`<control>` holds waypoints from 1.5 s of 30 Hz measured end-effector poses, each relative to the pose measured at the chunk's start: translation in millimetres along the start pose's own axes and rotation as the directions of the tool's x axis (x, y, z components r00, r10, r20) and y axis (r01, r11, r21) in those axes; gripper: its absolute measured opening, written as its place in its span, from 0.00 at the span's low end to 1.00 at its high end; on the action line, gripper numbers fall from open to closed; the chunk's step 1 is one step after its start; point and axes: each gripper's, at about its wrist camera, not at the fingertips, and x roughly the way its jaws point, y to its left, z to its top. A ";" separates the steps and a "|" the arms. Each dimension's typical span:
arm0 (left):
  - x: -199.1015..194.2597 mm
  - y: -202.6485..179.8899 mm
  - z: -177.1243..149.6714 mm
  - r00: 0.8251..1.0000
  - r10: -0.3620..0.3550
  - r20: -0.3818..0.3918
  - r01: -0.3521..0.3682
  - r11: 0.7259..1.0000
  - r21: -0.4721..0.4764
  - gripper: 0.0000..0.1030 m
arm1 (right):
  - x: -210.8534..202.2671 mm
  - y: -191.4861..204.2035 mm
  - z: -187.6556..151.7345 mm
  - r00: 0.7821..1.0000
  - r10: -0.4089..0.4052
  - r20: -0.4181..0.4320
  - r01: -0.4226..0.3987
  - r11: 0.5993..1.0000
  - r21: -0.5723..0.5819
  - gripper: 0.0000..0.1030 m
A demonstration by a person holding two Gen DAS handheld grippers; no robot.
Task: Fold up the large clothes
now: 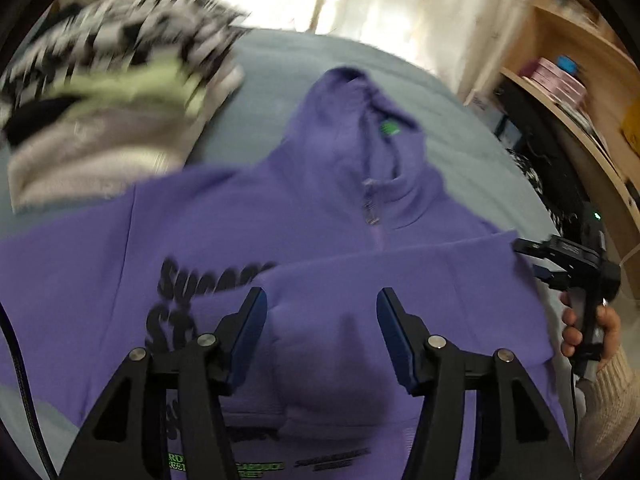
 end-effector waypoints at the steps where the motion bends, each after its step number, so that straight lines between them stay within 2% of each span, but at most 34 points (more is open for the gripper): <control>1: 4.5 9.3 -2.6 1.000 -0.002 -0.016 0.001 0.999 -0.034 0.54 | -0.1 -0.6 -0.8 1.000 0.002 -0.001 -0.002 1.000 -0.002 0.74; 5: 18.9 35.8 -12.3 0.997 -0.016 -0.069 0.008 0.993 -0.121 0.56 | 1.6 1.9 -0.8 1.000 0.001 0.001 -0.001 1.000 -0.022 0.73; 8: 23.1 42.8 -15.6 0.996 -0.045 -0.077 0.035 0.991 -0.131 0.57 | 2.4 2.4 0.4 1.000 0.003 -0.003 -0.003 1.000 -0.029 0.68; 13: 26.6 40.0 -17.7 0.992 -0.085 -0.094 0.074 0.991 -0.116 0.71 | 6.4 7.2 0.3 1.000 0.015 -0.017 -0.016 0.999 -0.038 0.55; 17: 24.7 35.8 -19.4 0.991 -0.071 -0.110 0.058 0.991 -0.119 0.71 | 6.4 9.7 -0.4 0.999 0.034 -0.025 -0.035 0.999 -0.039 0.55; 24: 16.5 64.9 -32.6 0.982 -0.161 -0.097 0.127 0.950 -0.286 0.72 | 4.4 5.3 -1.6 0.998 0.061 -0.028 -0.061 0.998 -0.025 0.55; 27: 18.3 66.6 -33.9 0.981 -0.179 -0.080 0.148 0.943 -0.299 0.71 | 6.1 4.0 -1.4 0.998 0.062 -0.027 -0.062 0.998 -0.019 0.55; 29: 22.7 60.9 -31.1 0.981 -0.174 -0.084 0.145 0.949 -0.280 0.70 | 7.2 4.4 -1.4 0.998 0.063 -0.023 -0.063 0.998 -0.016 0.55; 30: 25.0 59.1 -30.1 0.983 -0.159 -0.090 0.130 0.954 -0.270 0.69 | 8.1 5.3 -1.5 0.998 0.064 -0.021 -0.064 0.998 -0.015 0.54; 32: 28.8 52.6 -27.6 0.990 -0.102 -0.093 0.078 0.969 -0.232 0.50 | 9.9 7.3 -2.1 0.998 0.060 -0.019 -0.060 0.998 -0.014 0.49; 33: 29.4 51.8 -27.5 0.992 -0.081 -0.097 0.058 0.974 -0.221 0.46 | 11.0 7.8 -2.5 0.998 0.053 -0.016 -0.053 0.998 -0.015 0.45; 34: 30.5 46.9 -24.4 0.993 -0.044 -0.106 0.023 0.980 -0.196 0.37 | 12.0 8.6 -3.5 0.999 0.040 -0.013 -0.040 0.999 -0.018 0.37; 35: 30.0 42.2 -21.2 0.994 -0.034 -0.105 0.016 0.985 -0.170 0.19 | 12.5 8.3 -4.1 0.999 0.031 -0.014 -0.031 0.999 -0.025 0.32; 36: 27.8 38.7 -18.4 0.994 -0.047 -0.099 0.031 0.987 -0.155 0.14 | 12.0 10.1 -5.6 1.000 0.029 -0.009 -0.029 0.999 -0.039 0.24; 37: 23.8 35.0 -15.2 0.996 -0.029 -0.086 0.016 0.990 -0.143 0.14 | 10.0 11.2 -6.2 1.000 0.027 0.002 -0.027 0.998 -0.051 0.21; 41: -1.6 1.0 -0.6 0.997 0.057 0.057 -0.055 0.998 -0.024 0.13 | -10.4 18.5 -8.7 0.994 0.032 0.102 -0.023 0.996 -0.089 0.18; 43: -1.2 -4.9 3.0 0.993 0.097 0.074 -0.097 0.995 0.000 0.13 | -14.1 17.8 -9.0 0.990 0.016 0.138 -0.004 0.996 -0.091 0.18; 45: 11.6 -1.8 3.6 0.990 0.132 0.040 -0.133 0.991 0.002 0.13 | 2.3 13.6 -9.7 0.995 -0.054 0.088 0.062 0.995 -0.083 0.20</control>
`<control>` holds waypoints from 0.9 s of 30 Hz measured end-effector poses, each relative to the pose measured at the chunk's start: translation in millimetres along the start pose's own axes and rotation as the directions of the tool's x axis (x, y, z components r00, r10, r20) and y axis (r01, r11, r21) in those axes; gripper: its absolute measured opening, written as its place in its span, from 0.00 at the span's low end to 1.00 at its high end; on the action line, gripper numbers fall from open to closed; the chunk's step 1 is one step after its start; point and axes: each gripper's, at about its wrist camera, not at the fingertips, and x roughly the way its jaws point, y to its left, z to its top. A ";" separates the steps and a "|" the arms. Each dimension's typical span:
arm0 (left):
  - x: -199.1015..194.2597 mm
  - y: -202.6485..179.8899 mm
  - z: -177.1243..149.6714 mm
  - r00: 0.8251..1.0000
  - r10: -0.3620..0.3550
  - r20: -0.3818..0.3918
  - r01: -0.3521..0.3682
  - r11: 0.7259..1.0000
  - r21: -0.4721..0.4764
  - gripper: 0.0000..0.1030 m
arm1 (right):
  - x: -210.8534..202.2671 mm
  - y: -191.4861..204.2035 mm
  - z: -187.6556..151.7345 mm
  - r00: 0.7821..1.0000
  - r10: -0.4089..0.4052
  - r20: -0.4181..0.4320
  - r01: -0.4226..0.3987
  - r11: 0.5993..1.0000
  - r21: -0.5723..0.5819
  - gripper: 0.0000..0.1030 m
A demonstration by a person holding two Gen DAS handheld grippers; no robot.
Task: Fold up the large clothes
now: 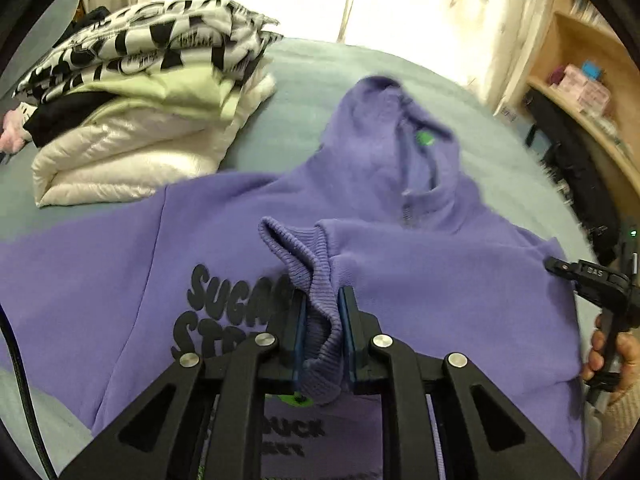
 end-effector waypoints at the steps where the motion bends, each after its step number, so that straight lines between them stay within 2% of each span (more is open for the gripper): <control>1: 13.0 3.2 -1.2 0.999 0.008 -0.040 -0.009 1.000 -0.006 0.14 | 8.4 -3.5 -2.1 0.999 -0.022 -0.033 0.022 1.000 0.010 0.24; 2: 27.0 9.8 -4.2 0.996 0.012 -0.091 -0.015 1.000 -0.025 0.19 | 9.4 -6.2 -2.5 0.999 -0.012 -0.040 0.013 1.000 0.028 0.26; 3: 32.1 15.8 -6.4 0.994 -0.002 -0.105 -0.003 0.999 -0.046 0.21 | 6.7 -10.2 -2.3 0.999 0.010 -0.043 -0.007 0.998 0.059 0.31; 5: 24.8 25.1 -8.1 0.995 -0.037 -0.090 0.030 0.996 -0.081 0.32 | -7.0 -17.7 -3.1 0.997 0.042 -0.059 -0.035 0.992 0.123 0.38; 7: 18.0 30.3 -8.6 0.994 -0.046 -0.096 0.036 0.994 -0.106 0.43 | -23.9 -19.3 -10.4 0.996 0.064 -0.057 -0.058 0.992 0.108 0.45; 11: 8.5 39.5 -18.0 0.986 -0.102 -0.129 0.083 0.986 -0.148 0.46 | -58.3 -20.9 -48.4 0.995 0.056 -0.079 -0.054 0.998 0.025 0.53; 14: 7.5 39.7 -29.0 0.985 -0.108 -0.133 0.089 0.985 -0.146 0.47 | -73.0 -23.2 -80.9 0.992 0.056 -0.111 -0.057 0.998 -0.009 0.53; 18: 14.0 27.7 -31.0 0.991 -0.059 -0.117 0.043 0.989 -0.139 0.45 | -67.8 -17.0 -105.0 0.992 0.024 -0.120 -0.029 0.999 -0.035 0.53; 19: 14.1 23.4 -30.6 0.992 -0.049 -0.117 0.035 0.992 -0.125 0.32 | -65.4 -15.1 -106.6 0.993 0.014 -0.120 -0.018 0.999 -0.038 0.48; 20: 13.2 18.3 -30.0 0.990 -0.066 -0.123 0.053 0.993 -0.109 0.15 | -64.1 -11.8 -105.5 0.993 0.006 -0.119 -0.011 0.999 -0.046 0.34; 21: 9.4 10.3 -29.1 0.989 -0.077 -0.126 0.067 0.994 -0.084 0.15 | -70.7 -6.5 -105.0 0.994 -0.009 -0.105 0.002 0.998 -0.064 0.24; 23: 1.7 -3.5 -31.2 0.996 -0.021 -0.091 0.022 1.000 0.001 0.17 | -87.0 4.8 -107.1 0.997 -0.072 -0.011 0.069 0.987 -0.142 0.24; 24: 4.0 -8.4 -34.2 0.996 0.013 -0.094 -0.010 0.999 0.039 0.19 | -83.1 7.4 -110.0 0.994 -0.113 -0.007 0.110 0.978 -0.179 0.24; 25: 11.5 -10.0 -37.7 0.991 0.055 -0.125 -0.048 0.997 0.057 0.27 | -72.7 5.1 -113.3 0.989 -0.136 -0.050 0.126 0.976 -0.177 0.24; 27: 14.8 -8.2 -39.6 0.988 0.060 -0.140 -0.054 0.997 0.047 0.29 | -67.7 2.2 -113.4 0.987 -0.145 -0.074 0.133 0.980 -0.151 0.28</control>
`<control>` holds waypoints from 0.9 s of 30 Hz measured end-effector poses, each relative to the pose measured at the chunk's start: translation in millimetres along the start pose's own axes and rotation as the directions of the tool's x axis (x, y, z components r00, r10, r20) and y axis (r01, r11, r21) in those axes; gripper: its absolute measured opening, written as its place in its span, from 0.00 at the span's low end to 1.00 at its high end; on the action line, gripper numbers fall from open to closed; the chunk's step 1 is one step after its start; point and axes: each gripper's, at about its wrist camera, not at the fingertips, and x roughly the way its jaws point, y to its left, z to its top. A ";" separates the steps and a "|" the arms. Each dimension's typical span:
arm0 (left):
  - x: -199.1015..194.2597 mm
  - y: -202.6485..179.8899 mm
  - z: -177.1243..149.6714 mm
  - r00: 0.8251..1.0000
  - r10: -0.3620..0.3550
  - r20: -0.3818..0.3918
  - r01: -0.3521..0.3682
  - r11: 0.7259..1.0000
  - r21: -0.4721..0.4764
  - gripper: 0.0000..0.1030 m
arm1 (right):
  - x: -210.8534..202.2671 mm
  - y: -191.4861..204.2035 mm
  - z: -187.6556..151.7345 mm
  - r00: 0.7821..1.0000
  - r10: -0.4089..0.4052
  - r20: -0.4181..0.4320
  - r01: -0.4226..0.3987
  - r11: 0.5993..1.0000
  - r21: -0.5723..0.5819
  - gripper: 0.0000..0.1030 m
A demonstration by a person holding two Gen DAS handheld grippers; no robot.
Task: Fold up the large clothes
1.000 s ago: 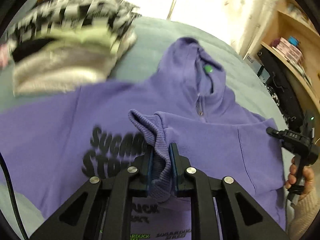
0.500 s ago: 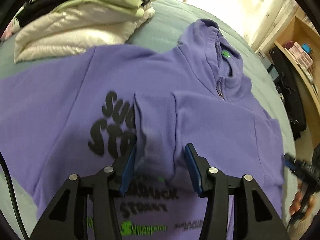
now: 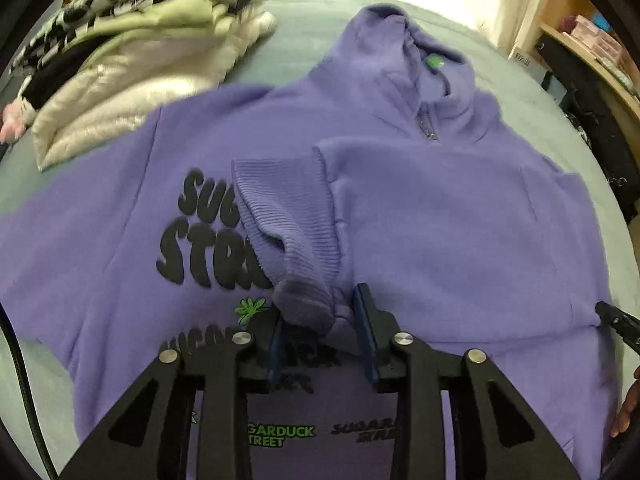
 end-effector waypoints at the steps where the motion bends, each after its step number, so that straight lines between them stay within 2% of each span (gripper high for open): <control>1: -3.4 1.0 0.9 1.000 -0.004 0.003 0.004 1.000 -0.006 0.33 | -4.6 -0.7 2.2 1.000 -0.007 -0.002 0.007 1.000 0.017 0.34; 2: -8.8 3.5 2.7 1.000 -0.005 -0.002 0.005 1.000 -0.016 0.40 | -9.3 -1.4 4.1 1.000 -0.013 -0.006 0.013 0.999 0.031 0.36; 5: -24.4 15.4 3.4 1.000 0.017 0.020 -0.016 0.999 -0.048 0.48 | -32.9 1.4 6.9 0.999 -0.008 0.040 0.005 0.998 0.065 0.39; 8: -45.9 20.5 1.6 0.992 0.026 0.121 -0.018 0.998 -0.062 0.57 | -52.2 15.4 10.6 0.993 0.031 0.110 -0.040 0.996 0.081 0.41; 10: -53.6 17.3 1.9 0.987 0.009 0.163 0.001 0.998 -0.060 0.57 | -55.4 29.9 14.7 0.985 0.105 0.135 -0.116 0.990 0.082 0.42; 12: -55.6 6.7 3.5 0.983 -0.056 0.173 0.064 0.997 -0.046 0.57 | -50.5 57.8 18.2 0.974 0.165 0.153 -0.172 0.985 0.033 0.42; 14: -47.1 -5.9 8.2 0.984 -0.094 0.152 0.101 0.994 -0.040 0.57 | -39.7 91.4 21.1 0.973 0.172 0.153 -0.167 0.985 -0.049 0.42; 17: -18.6 -24.5 19.1 0.991 -0.082 0.103 0.087 0.995 -0.053 0.57 | -14.1 125.2 30.4 0.976 0.188 0.113 -0.180 0.980 -0.080 0.42; 19: -0.4 -28.4 24.5 0.996 -0.037 0.084 0.043 0.997 -0.070 0.57 | 6.7 138.5 43.5 0.979 0.168 0.115 -0.160 0.984 -0.074 0.42; 21: 11.2 -30.0 28.7 0.995 0.006 0.100 0.001 0.997 -0.074 0.57 | 27.5 146.6 56.1 0.985 0.142 0.096 -0.133 0.987 -0.087 0.42; 24: 20.2 -27.8 37.0 0.993 0.044 0.106 -0.036 0.997 -0.074 0.57 | 56.6 131.4 73.7 0.995 0.059 0.074 -0.055 0.997 -0.058 0.41; 26: 22.0 -19.6 41.9 0.992 0.055 0.113 -0.046 0.995 -0.086 0.57 | 62.7 105.8 85.7 0.992 0.017 0.123 -0.013 0.999 -0.038 0.33; 27: 24.3 -13.3 44.8 0.992 0.055 0.112 -0.045 0.995 -0.091 0.57 | 62.6 90.0 90.9 0.990 -0.009 0.144 0.012 1.000 -0.019 0.21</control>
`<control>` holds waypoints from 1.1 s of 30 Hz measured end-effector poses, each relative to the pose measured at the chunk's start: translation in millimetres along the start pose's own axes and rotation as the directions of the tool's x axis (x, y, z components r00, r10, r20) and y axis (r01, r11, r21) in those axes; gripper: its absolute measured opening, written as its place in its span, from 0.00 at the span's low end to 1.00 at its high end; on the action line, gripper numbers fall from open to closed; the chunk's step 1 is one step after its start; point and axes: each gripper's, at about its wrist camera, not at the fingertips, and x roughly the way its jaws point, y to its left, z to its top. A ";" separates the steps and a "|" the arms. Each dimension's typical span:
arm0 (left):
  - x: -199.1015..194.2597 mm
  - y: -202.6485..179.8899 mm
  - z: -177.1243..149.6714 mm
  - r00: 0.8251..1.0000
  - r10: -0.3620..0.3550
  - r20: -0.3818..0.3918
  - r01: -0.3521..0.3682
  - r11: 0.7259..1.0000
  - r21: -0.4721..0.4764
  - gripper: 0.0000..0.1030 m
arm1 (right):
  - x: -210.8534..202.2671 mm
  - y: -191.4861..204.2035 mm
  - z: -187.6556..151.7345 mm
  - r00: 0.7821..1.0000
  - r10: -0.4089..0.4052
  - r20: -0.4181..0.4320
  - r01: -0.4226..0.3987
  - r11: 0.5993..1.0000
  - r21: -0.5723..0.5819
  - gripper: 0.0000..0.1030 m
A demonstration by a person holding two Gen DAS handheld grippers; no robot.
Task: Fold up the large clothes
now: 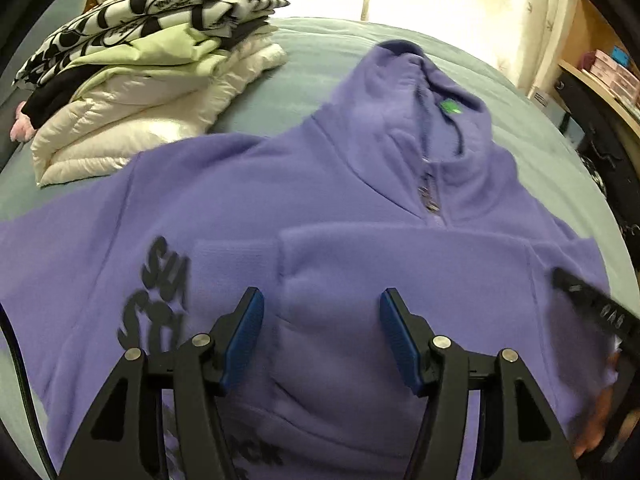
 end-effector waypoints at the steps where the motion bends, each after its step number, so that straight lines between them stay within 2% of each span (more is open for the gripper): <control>1: 0.6 6.7 2.5 1.000 -0.008 -0.002 0.008 1.000 -0.007 0.57 | -0.6 -16.5 3.7 1.000 -0.012 0.013 0.012 1.000 0.020 0.17; 2: 2.5 13.4 5.6 1.000 -0.026 0.001 0.026 1.000 -0.018 0.57 | -1.1 -32.3 6.0 1.000 -0.017 0.022 0.016 0.999 0.044 0.14; 3: 3.8 16.1 7.8 0.999 -0.032 0.004 0.033 0.999 -0.022 0.57 | -1.6 -45.5 7.6 1.000 0.002 0.022 -0.003 0.998 0.069 0.00; 4: 3.7 17.8 9.0 0.999 -0.034 0.005 0.034 0.999 -0.024 0.57 | -3.0 -60.9 8.4 0.999 0.030 0.019 -0.031 0.994 0.103 0.00; 5: 5.2 20.6 10.5 0.999 -0.035 0.007 0.035 0.999 -0.027 0.57 | -6.4 -69.5 9.3 0.999 -0.014 0.028 0.011 0.993 0.121 0.00; 7: 10.5 21.7 13.6 0.999 -0.036 0.002 0.036 0.999 -0.032 0.57 | -15.7 -83.6 9.7 0.998 -0.037 0.054 0.029 0.990 0.140 0.00; 10: 8.4 16.7 12.9 1.000 -0.012 -0.008 0.012 1.000 -0.011 0.57 | -23.3 -93.0 6.8 0.998 -0.051 0.041 0.045 0.987 0.153 0.00; 13: 2.1 13.8 12.4 1.000 0.001 -0.028 -0.001 1.000 0.007 0.57 | -35.6 -93.8 6.7 0.997 -0.063 0.044 0.054 0.981 0.188 0.06; 15: -8.8 14.4 11.0 0.999 0.001 -0.033 -0.001 1.000 -0.005 0.57 | -48.1 -90.2 3.7 0.998 -0.030 0.058 0.017 0.978 0.206 0.11; 17: -21.1 16.0 7.7 0.999 -0.015 -0.028 0.015 1.000 -0.018 0.57 | -61.0 -81.3 0.0 0.997 0.014 0.070 -0.028 0.979 0.200 0.12; 21: -47.5 13.6 -4.8 0.997 -0.070 -0.015 0.069 0.997 -0.035 0.57 | -82.1 -36.5 -21.4 0.992 0.106 0.061 -0.113 0.987 0.114 0.17; 25: -60.0 4.4 -26.4 0.994 -0.103 -0.033 0.102 0.994 -0.032 0.58 | -86.0 7.0 -49.8 0.987 0.159 0.001 -0.159 0.987 0.007 0.18; 29: -51.8 -4.0 -48.4 0.993 -0.076 -0.088 0.077 0.997 0.015 0.58 | -80.2 22.9 -75.9 0.988 0.148 -0.046 -0.151 0.987 -0.056 0.18; 31: -45.8 -2.9 -57.1 0.993 -0.051 -0.107 0.054 0.998 0.028 0.58 | -74.4 14.8 -87.4 0.991 0.110 -0.073 -0.113 0.992 -0.047 0.18; 33: -43.4 2.5 -62.8 0.993 -0.056 -0.108 0.059 0.998 0.026 0.58 | -74.7 -0.7 -93.4 0.995 0.076 -0.064 -0.078 0.997 -0.028 0.18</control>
